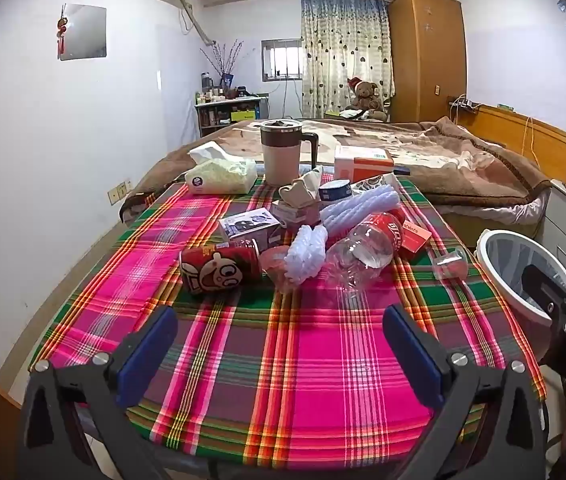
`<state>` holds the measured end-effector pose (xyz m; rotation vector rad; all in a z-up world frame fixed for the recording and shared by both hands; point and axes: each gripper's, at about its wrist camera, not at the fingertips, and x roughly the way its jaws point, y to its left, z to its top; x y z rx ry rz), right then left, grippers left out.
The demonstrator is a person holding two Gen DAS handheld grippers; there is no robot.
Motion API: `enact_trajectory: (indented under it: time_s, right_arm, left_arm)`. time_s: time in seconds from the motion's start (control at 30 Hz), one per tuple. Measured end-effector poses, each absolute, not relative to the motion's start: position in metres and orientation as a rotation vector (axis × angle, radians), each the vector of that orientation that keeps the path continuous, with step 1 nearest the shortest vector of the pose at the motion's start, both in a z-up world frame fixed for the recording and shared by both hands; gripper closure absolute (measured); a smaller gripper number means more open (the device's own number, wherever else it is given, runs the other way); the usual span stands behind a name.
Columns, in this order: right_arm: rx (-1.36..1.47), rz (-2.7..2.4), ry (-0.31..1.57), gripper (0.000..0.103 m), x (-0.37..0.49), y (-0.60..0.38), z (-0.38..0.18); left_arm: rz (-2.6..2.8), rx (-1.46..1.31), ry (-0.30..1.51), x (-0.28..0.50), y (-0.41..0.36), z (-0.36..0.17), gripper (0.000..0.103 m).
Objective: Collect trash
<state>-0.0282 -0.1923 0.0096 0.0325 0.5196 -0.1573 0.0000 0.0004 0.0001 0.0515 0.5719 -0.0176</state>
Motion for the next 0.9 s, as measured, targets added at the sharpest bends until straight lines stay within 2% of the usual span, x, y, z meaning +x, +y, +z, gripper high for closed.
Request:
enact_trajectory:
  time_s: [0.9]
  right_arm:
    - [0.027,-0.163,0.512,0.0,-0.0288,-0.1948,0.0102]
  left_arm:
    - [0.001,0.044,0.578,0.0024,0.0027,0.0007,0.0]
